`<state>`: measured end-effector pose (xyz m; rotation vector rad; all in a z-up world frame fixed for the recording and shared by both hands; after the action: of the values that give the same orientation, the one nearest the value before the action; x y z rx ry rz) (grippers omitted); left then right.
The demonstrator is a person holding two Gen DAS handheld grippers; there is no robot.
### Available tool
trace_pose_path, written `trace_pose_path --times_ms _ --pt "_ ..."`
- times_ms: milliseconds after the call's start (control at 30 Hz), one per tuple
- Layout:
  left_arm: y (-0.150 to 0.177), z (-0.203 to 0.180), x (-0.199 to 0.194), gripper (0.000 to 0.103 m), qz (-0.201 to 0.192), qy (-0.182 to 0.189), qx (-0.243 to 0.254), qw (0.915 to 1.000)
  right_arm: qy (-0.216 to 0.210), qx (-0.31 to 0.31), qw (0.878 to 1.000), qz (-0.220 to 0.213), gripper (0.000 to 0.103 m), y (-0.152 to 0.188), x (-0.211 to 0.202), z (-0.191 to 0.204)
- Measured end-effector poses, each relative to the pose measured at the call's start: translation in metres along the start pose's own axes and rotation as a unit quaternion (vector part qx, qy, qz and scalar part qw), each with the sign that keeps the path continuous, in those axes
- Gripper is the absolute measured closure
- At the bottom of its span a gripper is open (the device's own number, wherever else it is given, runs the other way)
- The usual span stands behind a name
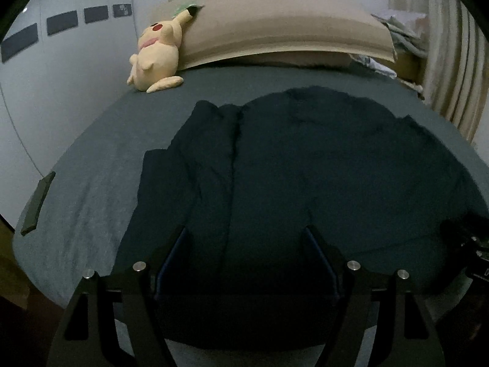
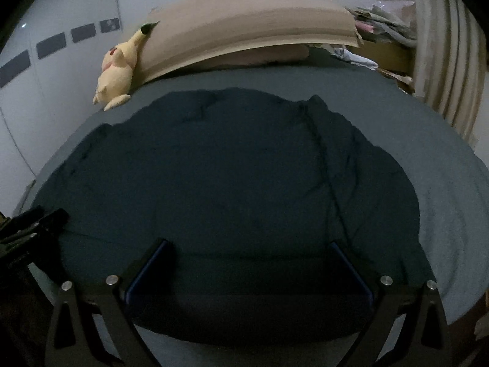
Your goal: Fold large clothes
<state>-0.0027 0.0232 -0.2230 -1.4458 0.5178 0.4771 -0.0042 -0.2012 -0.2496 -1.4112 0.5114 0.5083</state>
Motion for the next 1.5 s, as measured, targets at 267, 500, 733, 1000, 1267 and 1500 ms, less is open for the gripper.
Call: trace_pose_path --times_ms 267,500,733,1000,1267,1500 --pt "0.013 0.000 -0.002 0.023 -0.005 -0.012 0.004 0.9999 0.023 -0.001 1.000 -0.002 0.000 0.016 0.010 0.000" --pt "-0.026 0.016 -0.079 0.021 -0.021 0.017 -0.066 0.9974 0.030 0.024 0.999 -0.018 0.000 -0.028 -0.071 0.004" --pt "-0.040 0.011 -0.142 0.016 -0.061 0.037 -0.091 0.9932 -0.019 0.024 0.996 -0.081 0.000 -0.034 -0.155 0.046" --pt "-0.051 0.008 -0.163 0.016 -0.091 0.032 -0.074 0.9926 -0.022 0.021 0.996 -0.090 0.000 -0.017 -0.170 0.064" --pt "-0.048 0.012 -0.157 0.015 -0.081 0.023 -0.070 0.9940 -0.021 0.016 0.996 -0.087 0.000 -0.016 -0.168 0.068" --pt "-0.046 0.011 -0.157 0.015 -0.081 0.020 -0.067 0.9943 -0.017 0.016 0.996 -0.083 0.000 -0.013 -0.167 0.065"
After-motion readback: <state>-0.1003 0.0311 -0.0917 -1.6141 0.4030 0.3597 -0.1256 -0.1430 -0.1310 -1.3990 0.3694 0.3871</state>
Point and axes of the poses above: each gripper's, at about its wrist camera, not at the fingertips, and x roughly the way its jaws point, z to its left, y to its underside, the point moved 10 cm from there along x, roughly the way its jaws point, and after that the axes turned 10 degrees about -z, right-handed, at the moved point
